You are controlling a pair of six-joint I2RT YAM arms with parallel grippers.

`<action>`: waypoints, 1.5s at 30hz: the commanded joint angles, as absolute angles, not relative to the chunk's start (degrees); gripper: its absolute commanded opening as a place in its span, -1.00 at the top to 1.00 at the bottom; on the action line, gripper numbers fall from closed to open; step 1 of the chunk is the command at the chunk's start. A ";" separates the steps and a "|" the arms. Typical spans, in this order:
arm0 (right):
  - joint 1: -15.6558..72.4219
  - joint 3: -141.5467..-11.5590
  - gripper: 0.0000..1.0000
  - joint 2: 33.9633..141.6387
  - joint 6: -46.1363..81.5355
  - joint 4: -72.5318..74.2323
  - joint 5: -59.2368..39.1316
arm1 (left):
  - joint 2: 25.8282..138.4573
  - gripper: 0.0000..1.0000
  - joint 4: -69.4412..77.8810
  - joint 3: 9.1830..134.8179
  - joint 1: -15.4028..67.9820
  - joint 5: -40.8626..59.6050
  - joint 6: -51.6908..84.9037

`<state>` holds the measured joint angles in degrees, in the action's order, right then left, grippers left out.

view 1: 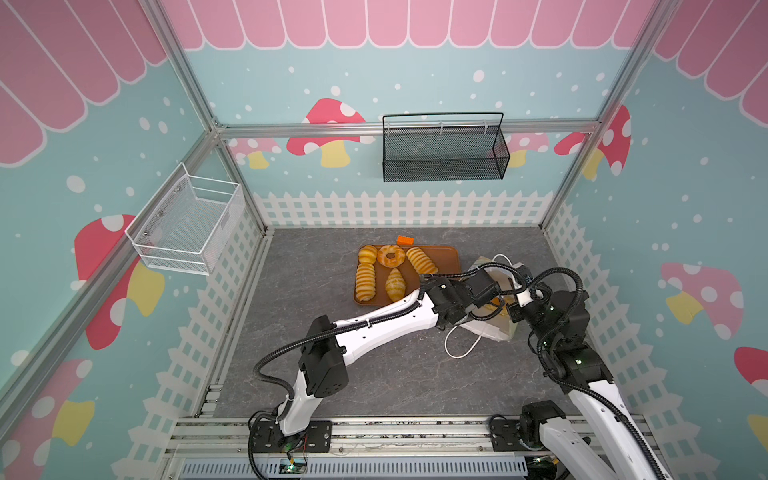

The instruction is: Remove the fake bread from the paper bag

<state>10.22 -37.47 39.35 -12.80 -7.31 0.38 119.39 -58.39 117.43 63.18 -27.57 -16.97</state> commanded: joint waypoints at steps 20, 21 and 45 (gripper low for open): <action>10.47 -44.96 1.00 45.34 -6.43 -14.53 -10.20 | 121.42 0.08 -51.07 115.48 59.67 -25.55 -27.64; 10.54 -45.21 1.00 45.44 -6.08 -14.77 -10.11 | 121.31 0.08 -50.55 115.06 59.62 -25.87 -27.38; 10.59 -47.56 1.00 47.77 -3.49 -14.80 -16.97 | 125.40 0.08 -53.49 117.39 57.22 -20.55 -29.52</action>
